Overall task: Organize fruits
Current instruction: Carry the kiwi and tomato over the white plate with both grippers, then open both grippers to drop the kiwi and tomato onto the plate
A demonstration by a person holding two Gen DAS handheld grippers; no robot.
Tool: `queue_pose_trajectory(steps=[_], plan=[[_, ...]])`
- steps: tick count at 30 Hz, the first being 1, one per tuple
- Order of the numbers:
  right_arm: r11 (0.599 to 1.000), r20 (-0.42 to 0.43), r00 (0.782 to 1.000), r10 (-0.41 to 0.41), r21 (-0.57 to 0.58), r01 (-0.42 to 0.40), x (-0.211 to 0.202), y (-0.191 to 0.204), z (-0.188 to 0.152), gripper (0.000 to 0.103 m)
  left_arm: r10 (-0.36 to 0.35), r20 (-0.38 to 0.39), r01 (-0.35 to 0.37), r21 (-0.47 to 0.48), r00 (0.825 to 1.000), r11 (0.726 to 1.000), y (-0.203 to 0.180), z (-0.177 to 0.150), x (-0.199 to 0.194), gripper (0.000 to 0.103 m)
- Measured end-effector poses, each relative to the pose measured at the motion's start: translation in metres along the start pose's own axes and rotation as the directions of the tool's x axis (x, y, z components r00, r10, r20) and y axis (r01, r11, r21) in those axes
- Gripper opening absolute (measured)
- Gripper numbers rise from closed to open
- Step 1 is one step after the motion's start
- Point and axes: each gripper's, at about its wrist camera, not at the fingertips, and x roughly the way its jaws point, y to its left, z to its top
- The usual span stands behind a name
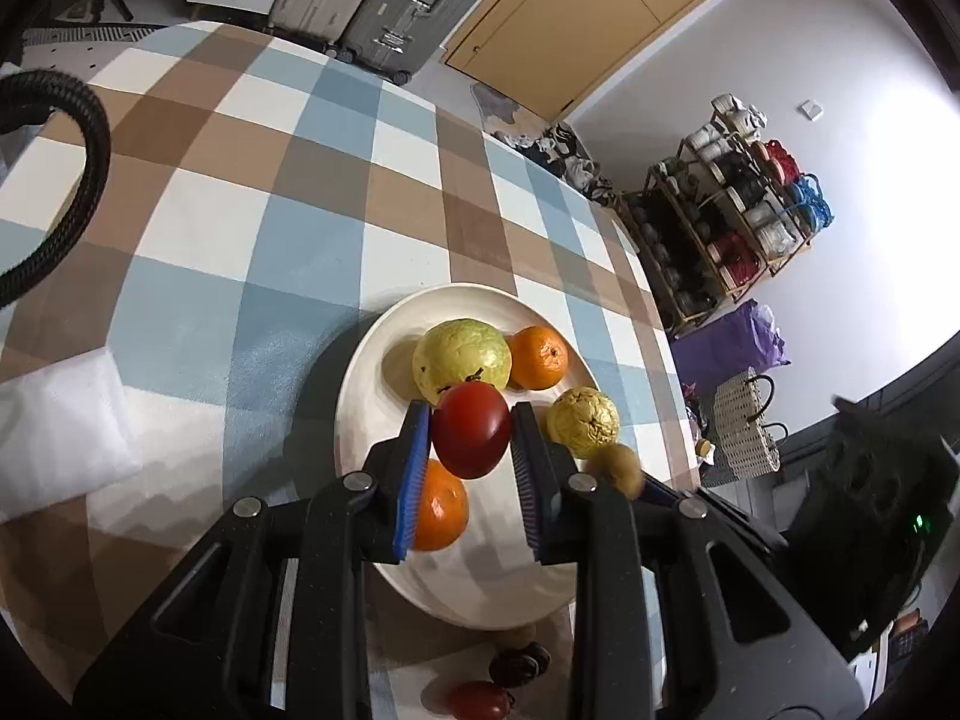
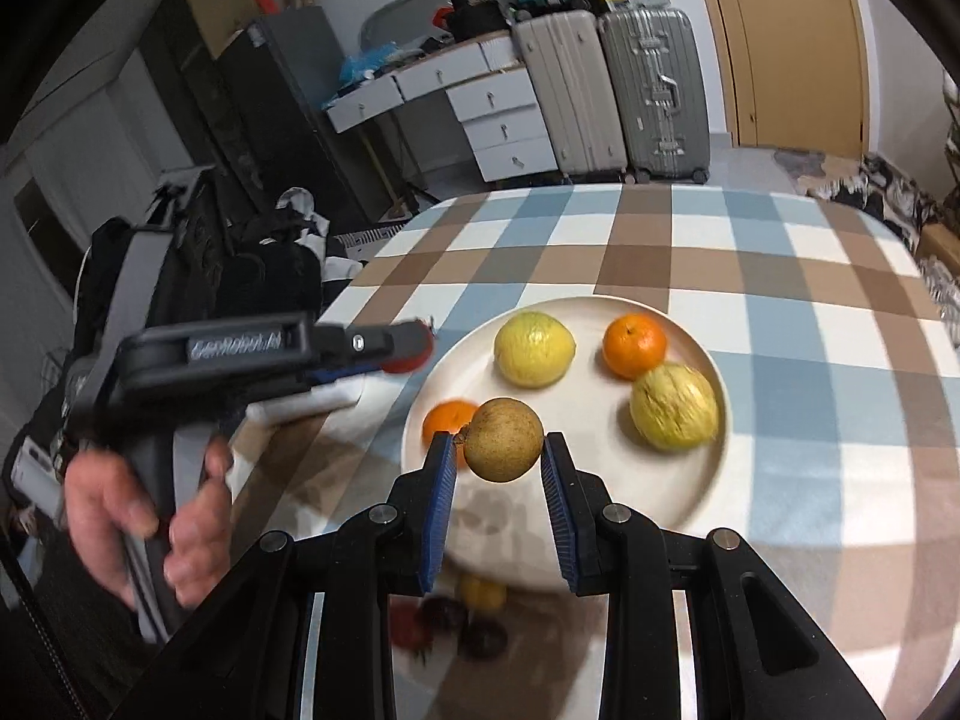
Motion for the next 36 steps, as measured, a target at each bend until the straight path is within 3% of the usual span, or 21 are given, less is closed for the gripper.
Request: queue_pose_trajectory(steps=[11,28,31,33,36], plan=[[0.998,-0.069,0.998,0.010,0.070,-0.005,0.061,-0.009,0.019,0.030,0.009,-0.027,-0.010,-0.012,1.000,1.000,0.011,0.004,0.021,0.024],[0.994,-0.080,0.995,-0.061,0.081,0.067,0.082,-0.003,0.012,0.030,0.006,-0.018,-0.007,-0.024,1.000,1.000,0.013,-0.004,0.019,0.026],[0.995,-0.071,0.996,-0.050,0.083,0.056,0.081,-0.003,0.012,0.040,0.007,0.001,-0.006,-0.030,1.000,1.000,0.012,-0.003,0.011,0.039],[0.995,-0.056,0.997,-0.043,0.089,0.048,0.076,-0.004,0.012,0.043,0.016,0.014,-0.016,-0.041,1.000,0.999,0.010,-0.006,0.003,0.058],[0.995,-0.027,0.999,-0.047,0.085,0.049,0.062,-0.003,0.012,0.047,-0.003,0.032,0.005,-0.041,0.999,0.999,0.004,-0.012,-0.013,0.059]])
